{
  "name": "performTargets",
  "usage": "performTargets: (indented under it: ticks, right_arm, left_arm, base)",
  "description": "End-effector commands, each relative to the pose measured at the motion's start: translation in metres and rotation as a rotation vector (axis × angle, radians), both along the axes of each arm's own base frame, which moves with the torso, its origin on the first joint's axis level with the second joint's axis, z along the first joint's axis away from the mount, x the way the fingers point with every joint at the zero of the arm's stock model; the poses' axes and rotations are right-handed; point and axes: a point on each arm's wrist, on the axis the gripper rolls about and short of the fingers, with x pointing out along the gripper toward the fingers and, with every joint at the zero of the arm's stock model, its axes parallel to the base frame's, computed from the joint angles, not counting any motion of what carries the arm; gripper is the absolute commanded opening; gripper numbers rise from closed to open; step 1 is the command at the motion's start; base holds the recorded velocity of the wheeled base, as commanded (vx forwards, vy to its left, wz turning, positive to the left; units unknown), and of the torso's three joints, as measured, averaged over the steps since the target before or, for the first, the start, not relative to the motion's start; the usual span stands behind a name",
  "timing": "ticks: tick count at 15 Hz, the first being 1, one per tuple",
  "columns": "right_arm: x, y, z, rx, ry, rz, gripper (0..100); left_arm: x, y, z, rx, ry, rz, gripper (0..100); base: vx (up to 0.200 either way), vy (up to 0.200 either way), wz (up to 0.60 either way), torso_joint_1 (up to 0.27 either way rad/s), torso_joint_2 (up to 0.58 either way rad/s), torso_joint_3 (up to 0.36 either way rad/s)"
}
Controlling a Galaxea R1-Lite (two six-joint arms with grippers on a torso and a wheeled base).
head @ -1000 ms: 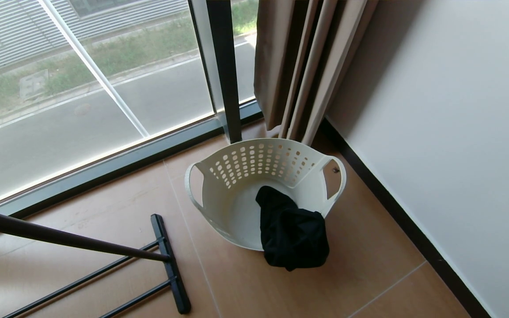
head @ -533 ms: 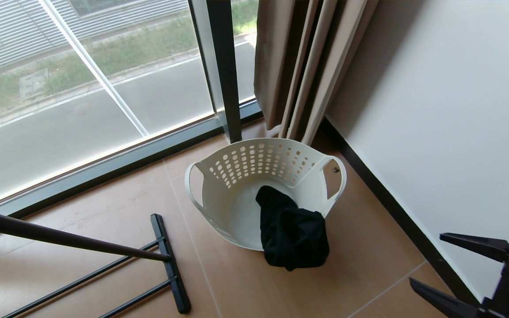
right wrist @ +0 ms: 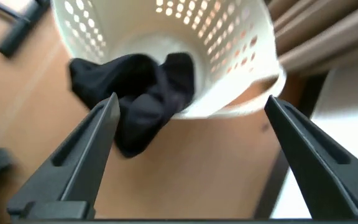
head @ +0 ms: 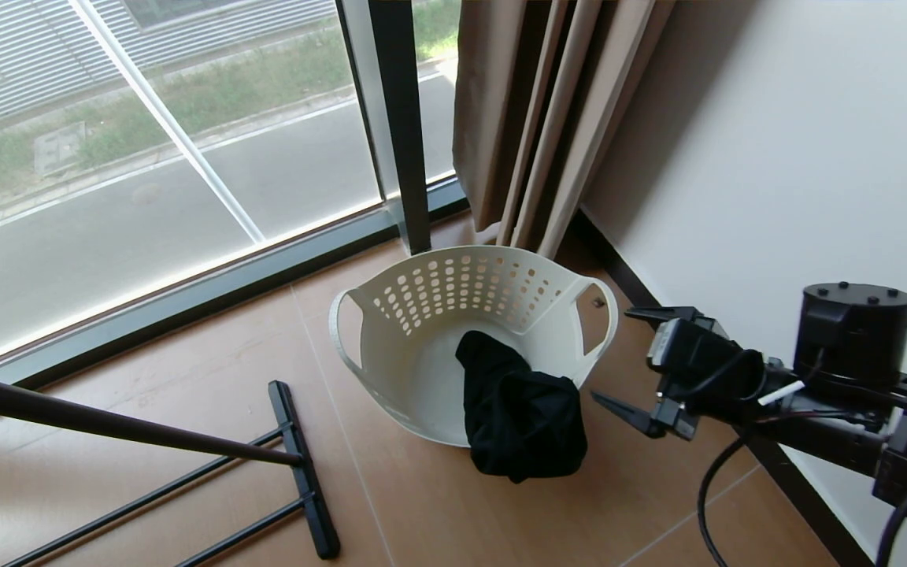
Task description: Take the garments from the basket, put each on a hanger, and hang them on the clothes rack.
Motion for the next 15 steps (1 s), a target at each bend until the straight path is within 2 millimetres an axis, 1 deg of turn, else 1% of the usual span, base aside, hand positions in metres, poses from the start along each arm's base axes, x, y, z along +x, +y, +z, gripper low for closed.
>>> performTargets:
  ticks: [1, 2, 3, 5, 7, 8, 9, 12, 15]
  right_arm:
    - [0.032, 0.021, -0.016, -0.109, -0.043, 0.057, 100]
    - [0.035, 0.022, -0.018, -0.13, -0.052, 0.056, 100]
    - [0.04, 0.028, -0.026, -0.187, -0.059, 0.031, 100]
    - [0.046, 0.031, -0.034, -0.26, -0.076, -0.009, 100]
    - [0.047, 0.036, -0.041, -0.269, -0.064, 0.002, 100]
    - [0.049, 0.045, -0.042, -0.267, -0.067, 0.023, 100]
    - [0.052, 0.055, -0.051, -0.272, -0.058, 0.044, 100]
    - [0.058, 0.069, -0.07, -0.301, -0.025, 0.055, 100]
    - [0.073, 0.077, -0.091, -0.321, -0.001, 0.045, 100]
  left_arm:
    - [0.0, 0.0, 0.0, 0.0, 0.0, 0.002, 100]
    - [0.0, 0.0, 0.0, 0.0, 0.0, 0.0, 100]
    - [0.0, 0.0, 0.0, 0.0, 0.0, 0.002, 100]
    - [0.0, 0.0, 0.0, 0.0, 0.0, 0.0, 100]
    - [0.0, 0.0, 0.0, 0.0, 0.0, 0.0, 100]
    - [0.0, 0.0, 0.0, 0.0, 0.0, 0.002, 100]
    - [0.0, 0.0, 0.0, 0.002, 0.0, 0.0, 100]
    - [0.0, 0.0, 0.0, -0.003, 0.0, 0.002, 100]
    - [0.0, 0.0, 0.0, -0.004, 0.0, 0.002, 100]
  base:
    - [0.0, 0.0, 0.0, 0.0, 0.0, 0.0]
    - [0.0, 0.0, 0.0, 0.0, 0.0, 0.0]
    - [0.0, 0.0, 0.0, 0.0, 0.0, 0.0]
    - [0.0, 0.0, 0.0, 0.0, 0.0, 0.0]
    - [0.0, 0.0, 0.0, 0.0, 0.0, 0.0]
    - [0.0, 0.0, 0.0, 0.0, 0.0, 0.0]
    - [0.0, 0.0, 0.0, 0.0, 0.0, 0.0]
    - [0.0, 0.0, 0.0, 0.0, 0.0, 0.0]
    - [0.0, 0.0, 0.0, 0.0, 0.0, 0.0]
